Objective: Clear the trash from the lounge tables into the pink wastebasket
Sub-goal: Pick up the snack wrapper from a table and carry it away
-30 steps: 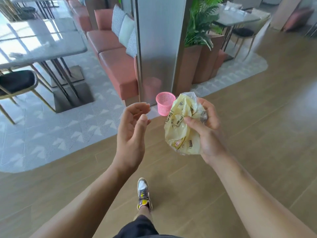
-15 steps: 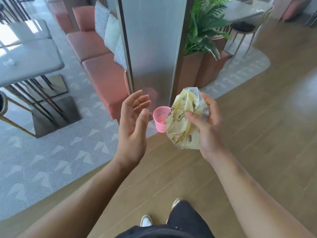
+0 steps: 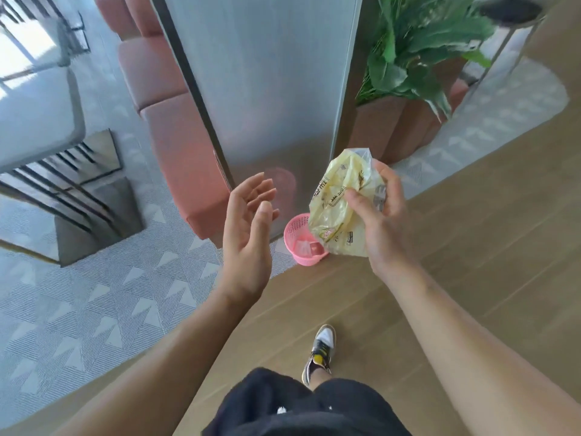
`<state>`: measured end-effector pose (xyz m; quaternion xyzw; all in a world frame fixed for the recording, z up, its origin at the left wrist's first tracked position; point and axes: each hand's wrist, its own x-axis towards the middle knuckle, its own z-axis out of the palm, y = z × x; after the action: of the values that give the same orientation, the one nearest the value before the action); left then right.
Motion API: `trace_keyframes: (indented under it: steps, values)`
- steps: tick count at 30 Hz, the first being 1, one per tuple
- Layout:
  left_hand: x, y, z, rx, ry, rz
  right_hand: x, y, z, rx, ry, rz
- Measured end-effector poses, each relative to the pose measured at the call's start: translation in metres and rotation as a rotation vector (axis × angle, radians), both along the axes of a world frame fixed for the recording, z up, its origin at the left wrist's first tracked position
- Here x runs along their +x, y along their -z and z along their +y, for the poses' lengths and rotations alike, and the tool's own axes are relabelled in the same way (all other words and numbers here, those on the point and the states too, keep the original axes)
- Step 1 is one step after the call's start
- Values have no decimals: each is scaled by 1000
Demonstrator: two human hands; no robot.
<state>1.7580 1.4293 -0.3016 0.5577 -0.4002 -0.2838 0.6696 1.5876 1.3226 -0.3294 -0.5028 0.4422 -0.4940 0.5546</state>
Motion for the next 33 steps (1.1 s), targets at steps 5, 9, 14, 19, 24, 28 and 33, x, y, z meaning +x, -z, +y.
trace_keyframes:
  steps: [5, 9, 14, 19, 24, 28, 33]
  values:
    - [6, 27, -83, 77, -13, 10, 12, 31, -77, 56, 11, 26]
    - [15, 72, -141, 130, 9, 30, 23, 81, -128, 121, 64, 49]
    - [33, 182, -196, 239, 46, 41, 40, 194, -179, 201, 129, 108]
    - [45, 304, -232, 342, 53, 56, 61, 326, -206, 257, 159, 138]
    - [53, 415, -255, 426, 89, 75, 82, 452, -225, 304, 199, 212]
    - [66, 490, -268, 464, 73, 102, 97, 537, -240, 352, 162, 301]
    - [80, 553, -269, 520, 55, 101, 113, 608, -247, 375, 192, 393]
